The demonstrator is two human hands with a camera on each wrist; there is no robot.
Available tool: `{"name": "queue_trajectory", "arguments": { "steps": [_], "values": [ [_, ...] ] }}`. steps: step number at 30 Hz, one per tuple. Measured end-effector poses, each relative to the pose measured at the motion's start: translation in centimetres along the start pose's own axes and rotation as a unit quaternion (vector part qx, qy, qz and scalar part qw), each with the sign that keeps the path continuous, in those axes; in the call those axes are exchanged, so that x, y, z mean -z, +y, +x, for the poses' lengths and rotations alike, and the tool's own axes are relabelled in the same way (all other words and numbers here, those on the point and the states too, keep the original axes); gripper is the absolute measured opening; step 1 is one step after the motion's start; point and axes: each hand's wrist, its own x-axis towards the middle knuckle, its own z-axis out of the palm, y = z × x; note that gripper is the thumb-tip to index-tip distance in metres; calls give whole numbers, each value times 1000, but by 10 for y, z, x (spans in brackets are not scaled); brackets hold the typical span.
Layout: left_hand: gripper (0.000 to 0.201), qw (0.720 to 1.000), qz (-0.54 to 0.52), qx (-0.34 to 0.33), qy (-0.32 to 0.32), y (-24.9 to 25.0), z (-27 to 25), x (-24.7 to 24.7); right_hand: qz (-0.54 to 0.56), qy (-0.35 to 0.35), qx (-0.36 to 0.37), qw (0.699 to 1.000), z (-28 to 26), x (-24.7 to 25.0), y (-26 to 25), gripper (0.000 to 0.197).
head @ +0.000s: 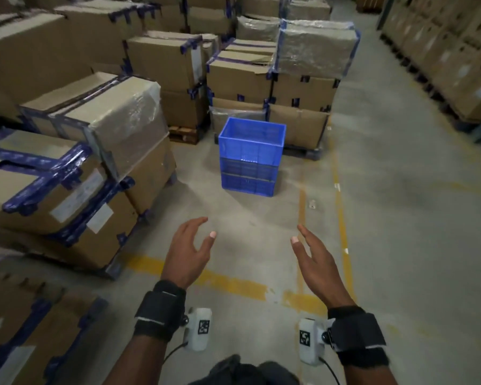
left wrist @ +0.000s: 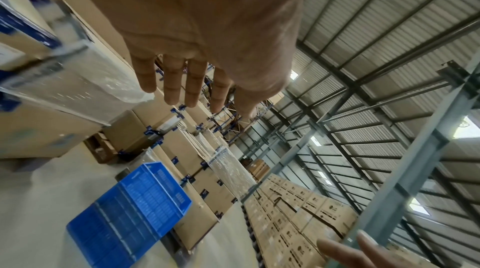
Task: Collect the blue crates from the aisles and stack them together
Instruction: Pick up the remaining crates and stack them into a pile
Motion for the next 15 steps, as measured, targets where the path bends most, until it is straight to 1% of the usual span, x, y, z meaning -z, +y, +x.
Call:
{"name": "queue_trajectory", "arguments": {
  "steps": [1,3,5,9,11,13,15],
  "values": [
    [38,1000,-7,-13,-7,3,36,-7,6,9,-2,1000,26,2,-4,52],
    [42,999,-18,-37,-14,7,90,-17,11,22,-7,1000,70,4,-7,52],
    [42,998,-24,-41,-28,2,147,-35,9,34,-26,999,125,4,-5,52],
    [42,998,-20,-42,-46,-22,252,-74,10,47,-37,998,246,-1,1,51],
    [41,998,-10,-38,-40,-31,304,-89,7,49,-33,998,309,-3,-1,51],
    [36,999,-1,-31,-21,-35,350,-96,5,36,-32,999,366,-4,-9,51],
    [36,999,3,-34,1,-36,401,-102,10,28,-28,999,429,-5,-19,50]
  ]
}}
